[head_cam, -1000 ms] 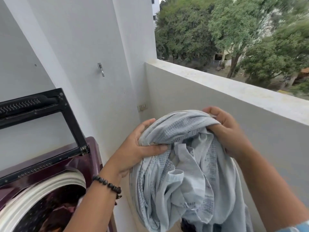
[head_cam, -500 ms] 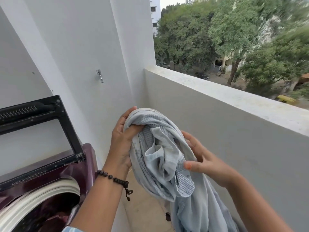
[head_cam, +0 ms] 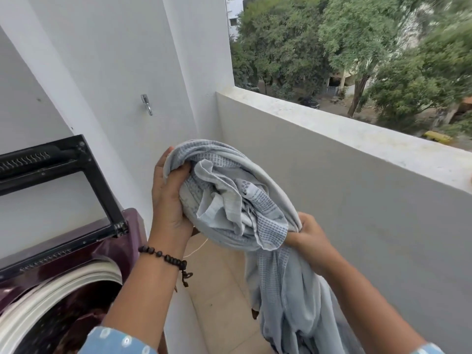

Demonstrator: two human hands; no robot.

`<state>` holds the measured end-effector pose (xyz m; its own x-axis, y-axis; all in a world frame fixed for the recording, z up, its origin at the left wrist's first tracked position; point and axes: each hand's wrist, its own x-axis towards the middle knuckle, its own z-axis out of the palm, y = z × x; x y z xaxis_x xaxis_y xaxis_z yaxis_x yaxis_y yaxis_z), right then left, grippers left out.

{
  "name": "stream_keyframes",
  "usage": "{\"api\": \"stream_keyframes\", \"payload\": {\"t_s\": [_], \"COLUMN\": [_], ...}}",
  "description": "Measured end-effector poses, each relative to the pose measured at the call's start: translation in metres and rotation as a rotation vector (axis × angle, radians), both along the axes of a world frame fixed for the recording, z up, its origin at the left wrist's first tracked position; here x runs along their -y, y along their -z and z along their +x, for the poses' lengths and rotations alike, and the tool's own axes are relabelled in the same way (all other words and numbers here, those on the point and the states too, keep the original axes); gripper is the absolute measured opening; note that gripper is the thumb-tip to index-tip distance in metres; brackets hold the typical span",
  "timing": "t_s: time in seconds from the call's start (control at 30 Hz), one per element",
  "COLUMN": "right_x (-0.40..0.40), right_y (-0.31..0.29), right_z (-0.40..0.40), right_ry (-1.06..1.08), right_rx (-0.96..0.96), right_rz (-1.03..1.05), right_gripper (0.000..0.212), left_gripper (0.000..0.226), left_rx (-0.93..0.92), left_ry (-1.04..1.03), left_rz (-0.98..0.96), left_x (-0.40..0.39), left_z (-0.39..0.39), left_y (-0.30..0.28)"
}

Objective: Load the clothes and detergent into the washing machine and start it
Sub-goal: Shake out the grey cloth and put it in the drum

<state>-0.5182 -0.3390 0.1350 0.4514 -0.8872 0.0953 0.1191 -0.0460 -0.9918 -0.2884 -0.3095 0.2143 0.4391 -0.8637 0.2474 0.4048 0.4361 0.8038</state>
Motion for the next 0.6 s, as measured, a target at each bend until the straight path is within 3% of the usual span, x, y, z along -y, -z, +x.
{"api": "stream_keyframes", "payload": {"t_s": [0.17, 0.27, 0.3, 0.4, 0.53, 0.6], "right_x": [0.022, 0.032, 0.034, 0.035, 0.022, 0.016], "right_y": [-0.032, -0.055, -0.062, -0.083, -0.103, -0.110], "right_z": [-0.024, -0.039, -0.041, -0.033, -0.002, 0.006], "right_ry": [0.135, 0.166, 0.177, 0.148, -0.023, -0.056], "right_rx": [-0.007, -0.241, -0.350, -0.648, -0.939, -0.984], "right_rz": [-0.127, -0.369, -0.462, -0.737, -0.978, -1.024], "right_gripper": [0.028, 0.022, 0.018, 0.010, 0.013, 0.013], "left_gripper": [0.062, 0.103, 0.106, 0.103, 0.131, 0.134], "left_rx": [0.366, 0.468, 0.542, 0.914, 1.586, 1.655], "left_ry": [0.201, 0.284, 0.261, 0.186, 0.219, 0.247], "left_rz": [0.192, 0.324, 0.335, 0.313, 0.371, 0.375], "left_x": [-0.036, -0.058, -0.063, -0.064, -0.042, -0.029], "left_z": [0.016, 0.030, 0.030, 0.013, -0.045, -0.065], "left_y": [0.015, 0.007, 0.000, -0.028, -0.034, -0.022]}}
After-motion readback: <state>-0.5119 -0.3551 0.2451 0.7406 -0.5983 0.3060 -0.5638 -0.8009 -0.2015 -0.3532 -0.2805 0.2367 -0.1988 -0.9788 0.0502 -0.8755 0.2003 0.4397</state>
